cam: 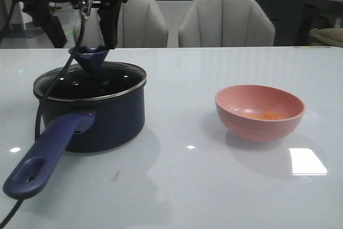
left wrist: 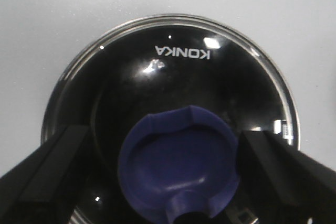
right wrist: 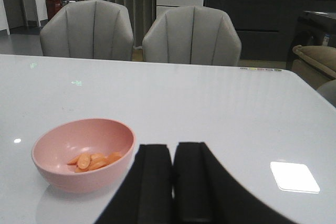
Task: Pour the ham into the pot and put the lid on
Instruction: 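Lower the left gripper onto the purple lid knob and grasp it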
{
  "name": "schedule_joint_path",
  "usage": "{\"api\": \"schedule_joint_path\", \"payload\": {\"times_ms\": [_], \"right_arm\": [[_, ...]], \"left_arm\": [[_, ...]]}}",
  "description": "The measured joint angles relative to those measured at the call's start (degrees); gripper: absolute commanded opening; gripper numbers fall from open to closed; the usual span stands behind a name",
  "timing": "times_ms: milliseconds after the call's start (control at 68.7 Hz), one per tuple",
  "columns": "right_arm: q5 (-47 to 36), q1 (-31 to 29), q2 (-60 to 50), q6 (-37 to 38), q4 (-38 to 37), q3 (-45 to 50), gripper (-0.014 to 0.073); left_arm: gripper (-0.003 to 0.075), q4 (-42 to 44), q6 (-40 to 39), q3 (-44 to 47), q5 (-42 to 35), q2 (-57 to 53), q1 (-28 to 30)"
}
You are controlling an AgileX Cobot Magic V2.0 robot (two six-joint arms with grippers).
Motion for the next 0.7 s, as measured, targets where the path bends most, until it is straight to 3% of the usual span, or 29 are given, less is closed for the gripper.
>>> {"api": "schedule_joint_path", "payload": {"times_ms": [349,436,611,698], "right_arm": [[0.0,0.0,0.0,0.0,0.0,0.0,0.0153],[0.0,0.0,0.0,0.0,0.0,0.0,0.0153],[0.03,0.0,0.0,0.0,0.0,0.0,0.0153],[0.03,0.0,0.0,0.0,0.0,0.0,0.0153]], "left_arm": [[0.0594,-2.63,-0.04,-0.12,-0.01,3.21,-0.1],[0.0522,-2.84,-0.04,-0.12,-0.01,3.33,-0.1],[0.0301,-2.84,-0.04,-0.2,0.09,3.33,-0.1],[0.0242,-2.97,-0.04,-0.2,0.21,3.33,-0.1]]}}
